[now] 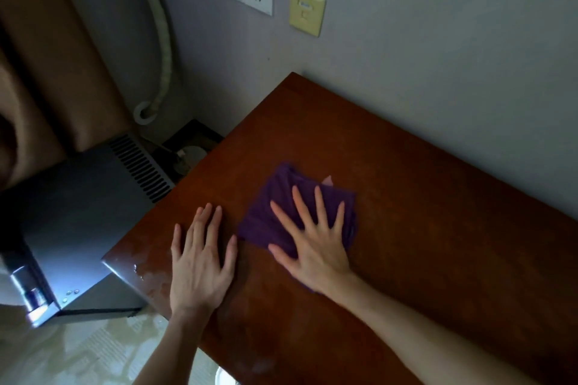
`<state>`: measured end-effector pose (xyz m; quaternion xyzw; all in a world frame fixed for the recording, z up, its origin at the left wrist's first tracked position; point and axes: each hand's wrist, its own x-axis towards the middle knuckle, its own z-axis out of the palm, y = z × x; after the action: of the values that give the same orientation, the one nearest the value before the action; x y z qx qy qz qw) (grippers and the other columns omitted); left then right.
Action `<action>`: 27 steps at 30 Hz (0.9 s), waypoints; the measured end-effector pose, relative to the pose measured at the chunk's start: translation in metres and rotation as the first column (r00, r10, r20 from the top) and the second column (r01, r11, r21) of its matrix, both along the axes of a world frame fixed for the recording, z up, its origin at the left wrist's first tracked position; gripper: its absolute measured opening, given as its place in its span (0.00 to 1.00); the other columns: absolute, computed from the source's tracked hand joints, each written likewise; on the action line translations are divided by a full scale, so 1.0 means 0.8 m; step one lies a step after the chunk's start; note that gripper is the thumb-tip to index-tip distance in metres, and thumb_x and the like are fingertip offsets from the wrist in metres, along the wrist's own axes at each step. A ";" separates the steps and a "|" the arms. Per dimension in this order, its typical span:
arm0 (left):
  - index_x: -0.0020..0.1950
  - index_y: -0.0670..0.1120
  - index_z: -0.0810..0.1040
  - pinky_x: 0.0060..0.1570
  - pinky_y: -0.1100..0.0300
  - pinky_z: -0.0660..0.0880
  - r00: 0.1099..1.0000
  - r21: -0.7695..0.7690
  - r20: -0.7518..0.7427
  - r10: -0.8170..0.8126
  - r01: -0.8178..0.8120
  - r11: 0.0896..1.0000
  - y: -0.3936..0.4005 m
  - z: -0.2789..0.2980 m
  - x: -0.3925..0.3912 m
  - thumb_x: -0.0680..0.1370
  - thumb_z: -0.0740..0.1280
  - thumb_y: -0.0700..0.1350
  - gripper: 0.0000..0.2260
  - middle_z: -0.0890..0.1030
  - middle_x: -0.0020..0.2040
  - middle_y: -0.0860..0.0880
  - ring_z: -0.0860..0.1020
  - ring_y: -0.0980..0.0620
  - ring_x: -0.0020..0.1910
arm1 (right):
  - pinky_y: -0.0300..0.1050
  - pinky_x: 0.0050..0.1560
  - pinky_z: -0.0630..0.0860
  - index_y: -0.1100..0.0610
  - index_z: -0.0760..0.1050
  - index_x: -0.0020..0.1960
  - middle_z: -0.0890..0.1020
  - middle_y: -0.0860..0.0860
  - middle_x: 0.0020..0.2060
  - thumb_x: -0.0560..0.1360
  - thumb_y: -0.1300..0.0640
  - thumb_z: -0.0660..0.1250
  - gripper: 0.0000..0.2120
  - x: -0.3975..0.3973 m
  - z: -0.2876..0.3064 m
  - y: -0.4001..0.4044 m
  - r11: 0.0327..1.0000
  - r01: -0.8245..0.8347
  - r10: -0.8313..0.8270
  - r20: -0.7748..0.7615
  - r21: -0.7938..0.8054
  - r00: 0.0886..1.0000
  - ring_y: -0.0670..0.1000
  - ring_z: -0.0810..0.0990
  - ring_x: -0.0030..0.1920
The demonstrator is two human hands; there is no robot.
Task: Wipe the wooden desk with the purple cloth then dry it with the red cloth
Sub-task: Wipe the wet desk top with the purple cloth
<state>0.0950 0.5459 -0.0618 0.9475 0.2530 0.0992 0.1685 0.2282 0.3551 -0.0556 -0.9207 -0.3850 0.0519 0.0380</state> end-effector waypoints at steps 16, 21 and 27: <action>0.81 0.58 0.64 0.79 0.41 0.56 0.999 0.056 -0.020 -0.028 0.029 0.998 0.010 0.002 0.009 0.83 0.53 0.55 0.25 0.63 0.82 0.49 0.58 0.50 0.82 | 0.84 0.73 0.36 0.38 0.49 0.85 0.44 0.53 0.86 0.78 0.21 0.48 0.40 0.250 0.017 0.237 0.993 0.115 -0.117 -0.080 -0.032 0.990 0.67 0.37 0.83; 0.81 0.57 0.65 0.79 0.43 0.56 0.999 0.071 -0.013 -0.033 0.034 0.997 0.013 0.001 0.012 0.83 0.53 0.54 0.25 0.63 0.82 0.48 0.60 0.48 0.82 | 0.81 0.75 0.38 0.38 0.50 0.85 0.45 0.52 0.86 0.79 0.23 0.49 0.39 0.249 0.014 0.220 0.992 0.124 -0.123 -0.086 0.006 0.989 0.64 0.38 0.84; 0.80 0.58 0.67 0.78 0.42 0.56 1.000 0.034 0.008 -0.012 0.011 0.999 0.014 0.002 0.015 0.82 0.52 0.55 0.25 0.64 0.82 0.48 0.61 0.48 0.81 | 0.79 0.76 0.45 0.36 0.49 0.85 0.49 0.50 0.86 0.79 0.24 0.51 0.38 0.170 0.009 0.089 0.986 0.162 -0.160 -0.048 0.047 0.986 0.62 0.43 0.85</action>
<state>0.1066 0.5572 -0.0604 0.9513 0.2452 0.1062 0.1538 0.3643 0.4265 -0.0483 -0.9462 -0.3094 0.0588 0.0740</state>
